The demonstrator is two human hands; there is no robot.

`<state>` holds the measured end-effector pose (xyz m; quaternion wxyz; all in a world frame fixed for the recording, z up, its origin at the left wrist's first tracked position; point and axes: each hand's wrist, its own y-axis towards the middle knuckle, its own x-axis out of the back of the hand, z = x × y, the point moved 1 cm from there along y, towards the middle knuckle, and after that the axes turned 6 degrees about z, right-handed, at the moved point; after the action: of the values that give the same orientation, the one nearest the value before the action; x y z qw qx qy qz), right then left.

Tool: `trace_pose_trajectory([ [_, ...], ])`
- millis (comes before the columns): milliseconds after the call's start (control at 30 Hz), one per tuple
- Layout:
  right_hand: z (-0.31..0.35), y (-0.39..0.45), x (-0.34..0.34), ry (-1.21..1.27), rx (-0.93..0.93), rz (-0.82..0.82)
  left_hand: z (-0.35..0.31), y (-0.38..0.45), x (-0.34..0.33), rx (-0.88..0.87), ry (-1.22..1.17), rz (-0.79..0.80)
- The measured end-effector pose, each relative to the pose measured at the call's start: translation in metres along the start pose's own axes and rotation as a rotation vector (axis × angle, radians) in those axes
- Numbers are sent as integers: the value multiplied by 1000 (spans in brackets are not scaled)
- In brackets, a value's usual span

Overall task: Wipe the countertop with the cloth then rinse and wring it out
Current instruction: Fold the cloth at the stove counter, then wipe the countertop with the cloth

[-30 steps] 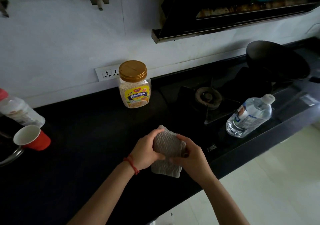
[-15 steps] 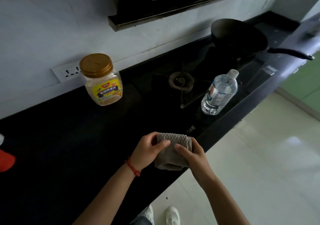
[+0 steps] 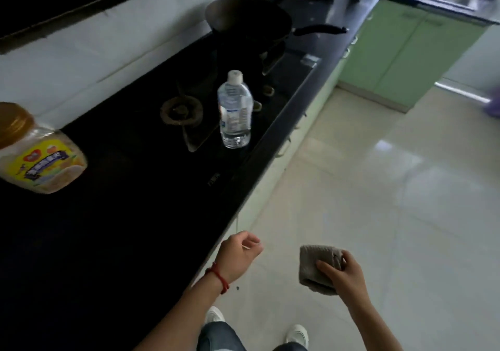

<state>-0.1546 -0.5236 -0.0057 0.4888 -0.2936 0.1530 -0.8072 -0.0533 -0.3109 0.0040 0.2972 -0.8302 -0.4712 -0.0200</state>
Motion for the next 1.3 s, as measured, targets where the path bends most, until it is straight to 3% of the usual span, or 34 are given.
trace_pose_trajectory([
  [167, -89, 3, 93, -10, -204, -174, 13, 19, -71, 186, 88, 120],
  [300, -131, 1, 161, 86, -317, -215, 24, 33, -121, 389, 27, 151],
  [533, -169, 14, 240, 117, -423, -264, 15, 64, -183, 601, -119, 52],
  [967, -98, 191, 341, 142, -423, -320, -70, 243, -238, 723, -151, 109],
  [1300, -47, 314, 430, 150, -467, -425, -233, 423, -307, 615, -48, 249],
])
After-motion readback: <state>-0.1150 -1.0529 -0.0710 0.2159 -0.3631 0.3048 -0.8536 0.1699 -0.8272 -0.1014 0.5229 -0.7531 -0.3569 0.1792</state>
